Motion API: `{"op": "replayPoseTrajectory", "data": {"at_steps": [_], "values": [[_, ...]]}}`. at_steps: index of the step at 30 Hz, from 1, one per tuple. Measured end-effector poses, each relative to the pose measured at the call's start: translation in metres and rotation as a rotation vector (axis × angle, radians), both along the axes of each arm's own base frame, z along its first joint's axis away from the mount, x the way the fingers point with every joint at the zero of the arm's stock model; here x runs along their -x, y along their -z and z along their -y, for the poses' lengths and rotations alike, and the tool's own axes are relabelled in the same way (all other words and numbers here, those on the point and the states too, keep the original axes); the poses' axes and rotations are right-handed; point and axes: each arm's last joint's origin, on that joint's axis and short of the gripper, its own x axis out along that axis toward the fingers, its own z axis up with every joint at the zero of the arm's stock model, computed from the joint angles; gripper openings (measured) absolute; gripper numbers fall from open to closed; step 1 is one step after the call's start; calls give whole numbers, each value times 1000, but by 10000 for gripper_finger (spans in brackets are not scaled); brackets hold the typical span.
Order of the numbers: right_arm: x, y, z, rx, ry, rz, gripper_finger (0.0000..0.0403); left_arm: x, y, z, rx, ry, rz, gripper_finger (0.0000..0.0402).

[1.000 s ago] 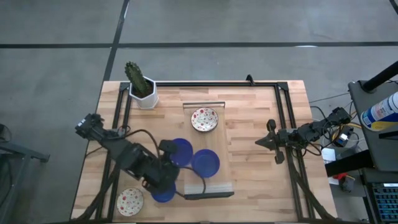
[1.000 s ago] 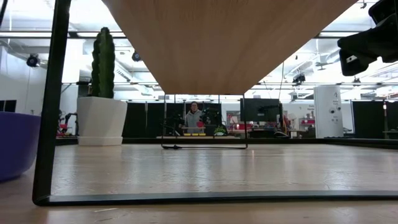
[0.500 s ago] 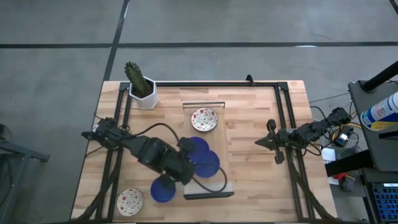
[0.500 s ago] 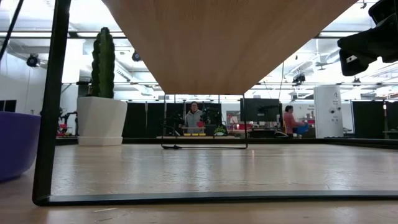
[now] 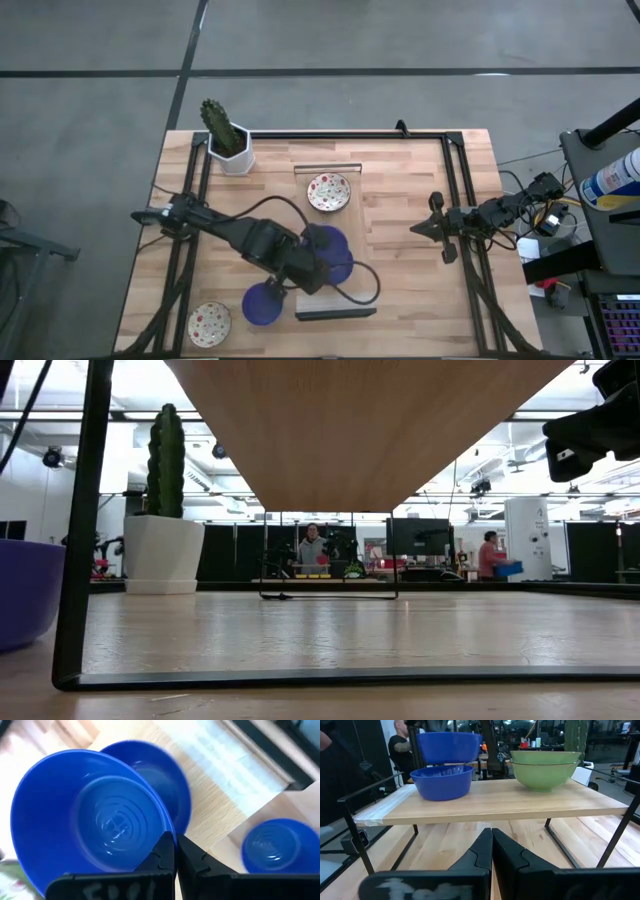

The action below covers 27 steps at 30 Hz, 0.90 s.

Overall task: Pick & Place Mini bowls
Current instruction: Stack the top blue bowl on top of the blue bowl on the shelf

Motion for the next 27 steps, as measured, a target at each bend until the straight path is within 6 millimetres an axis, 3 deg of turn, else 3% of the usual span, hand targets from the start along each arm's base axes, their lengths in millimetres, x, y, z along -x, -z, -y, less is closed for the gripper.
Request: {"op": "replayPoseTrajectory", "data": {"at_steps": [9, 27], "values": [[0, 0, 0, 0, 0, 0, 8, -5, 3, 4, 60, 44, -5, 0], [0, 0, 0, 0, 0, 0, 9, -12, 18, 5, -17, 64, -3, 10]]}}
